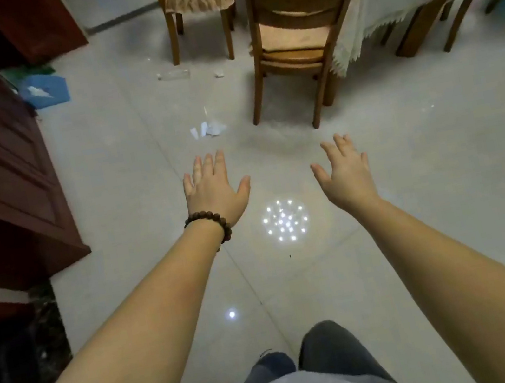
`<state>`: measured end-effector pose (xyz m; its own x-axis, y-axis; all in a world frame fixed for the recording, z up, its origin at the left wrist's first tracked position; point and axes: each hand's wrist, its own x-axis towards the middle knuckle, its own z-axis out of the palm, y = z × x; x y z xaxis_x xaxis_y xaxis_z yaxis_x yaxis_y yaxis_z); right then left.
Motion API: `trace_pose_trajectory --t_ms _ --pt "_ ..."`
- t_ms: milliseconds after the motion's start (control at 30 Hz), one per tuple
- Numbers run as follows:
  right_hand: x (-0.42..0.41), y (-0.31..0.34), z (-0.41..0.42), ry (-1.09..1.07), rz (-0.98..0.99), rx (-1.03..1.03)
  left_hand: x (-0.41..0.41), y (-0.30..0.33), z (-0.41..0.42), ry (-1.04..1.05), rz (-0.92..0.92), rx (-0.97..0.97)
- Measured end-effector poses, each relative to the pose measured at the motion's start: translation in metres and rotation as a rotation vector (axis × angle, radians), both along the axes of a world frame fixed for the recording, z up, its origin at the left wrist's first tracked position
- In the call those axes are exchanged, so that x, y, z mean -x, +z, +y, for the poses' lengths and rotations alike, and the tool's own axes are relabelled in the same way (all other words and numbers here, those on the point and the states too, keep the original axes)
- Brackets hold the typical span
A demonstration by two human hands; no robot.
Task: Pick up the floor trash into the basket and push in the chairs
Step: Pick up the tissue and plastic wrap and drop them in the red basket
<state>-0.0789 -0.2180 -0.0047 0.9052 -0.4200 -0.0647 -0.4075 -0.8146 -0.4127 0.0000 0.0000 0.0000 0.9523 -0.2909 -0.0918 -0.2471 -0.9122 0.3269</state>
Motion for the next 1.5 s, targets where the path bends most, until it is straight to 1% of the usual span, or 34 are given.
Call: trace_pose_trajectory --t_ms 100,167,333,500,700,833,1000,1233,1500 --pt "-0.017 -0.007 -0.002 -0.011 0.014 0.030 -0.015 -0.006 0.001 0.002 0.013 -0.026" --pt "-0.031 -0.011 -0.006 -0.007 0.016 0.015 -0.030 -0.011 -0.002 0.000 0.018 -0.014" --pt "-0.084 -0.023 -0.031 -0.009 0.020 0.017 -0.090 -0.018 -0.022 0.003 0.011 -0.013" --pt "-0.170 -0.038 -0.072 -0.016 0.017 -0.007 -0.181 -0.023 -0.065 0.013 -0.013 -0.006" --pt "-0.287 -0.039 -0.124 -0.014 0.025 -0.046 -0.296 -0.013 -0.124 0.053 0.016 -0.018" --pt "-0.348 -0.038 -0.150 -0.005 0.048 -0.055 -0.353 -0.013 -0.151 0.071 0.028 -0.020" --pt "-0.409 -0.049 -0.170 -0.014 0.096 -0.069 -0.413 -0.022 -0.167 0.093 0.063 -0.023" --pt "-0.495 -0.081 -0.176 -0.043 0.180 -0.092 -0.501 -0.061 -0.170 0.064 0.148 -0.050" --pt "-0.621 -0.148 -0.167 -0.142 0.295 -0.128 -0.645 -0.132 -0.155 -0.011 0.234 -0.075"
